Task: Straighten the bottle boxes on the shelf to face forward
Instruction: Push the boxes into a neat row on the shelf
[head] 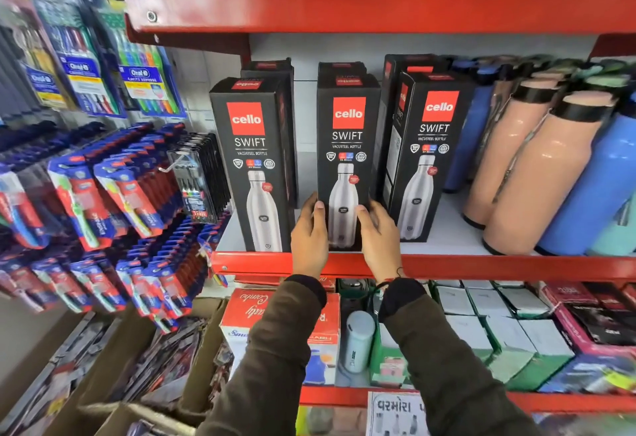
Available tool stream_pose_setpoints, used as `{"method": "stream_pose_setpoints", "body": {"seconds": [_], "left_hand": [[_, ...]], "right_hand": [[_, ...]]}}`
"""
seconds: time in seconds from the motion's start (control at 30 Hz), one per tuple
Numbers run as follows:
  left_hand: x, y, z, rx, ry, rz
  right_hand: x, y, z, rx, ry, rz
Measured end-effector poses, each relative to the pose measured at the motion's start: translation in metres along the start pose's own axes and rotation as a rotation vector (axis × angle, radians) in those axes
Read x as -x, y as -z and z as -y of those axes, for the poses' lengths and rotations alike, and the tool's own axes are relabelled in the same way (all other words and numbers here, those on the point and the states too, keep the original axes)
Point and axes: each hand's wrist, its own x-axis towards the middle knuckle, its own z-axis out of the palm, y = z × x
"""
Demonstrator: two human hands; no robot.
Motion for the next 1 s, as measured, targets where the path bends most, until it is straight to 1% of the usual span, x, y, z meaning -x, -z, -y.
{"method": "stream_pose_setpoints", "body": {"seconds": [0.23,0.5,0.63,0.7,0.77,0.93,1.0], "left_hand": [[0.018,0.01,0.0,-0.01,-0.036,-0.016],[0.028,0.013,-0.002,-0.02,-0.064,-0.021],[0.034,0.006,-0.002,0.022,-0.086,-0.086],[0.045,-0.003,-0.002,0.026,-0.151,-0.159],[0.054,-0.014,0.0,0.012,-0.228,-0.246],[0.069,-0.046,-0.002,-0.024,-0.415,-0.366],[0.072,-0.062,-0.004,-0.043,-0.496,-0.352]], "right_hand": [[0.016,0.012,0.001,-0.029,0.03,-0.011],[0.022,0.018,0.004,0.021,0.042,-0.04],[0.021,0.021,0.003,0.039,0.034,0.005],[0.02,0.029,0.001,0.061,0.058,0.032],[0.018,0.042,-0.002,0.062,0.081,0.017],[0.006,0.083,-0.009,0.028,0.159,-0.184],[-0.001,0.098,-0.014,0.042,0.203,-0.239]]}}
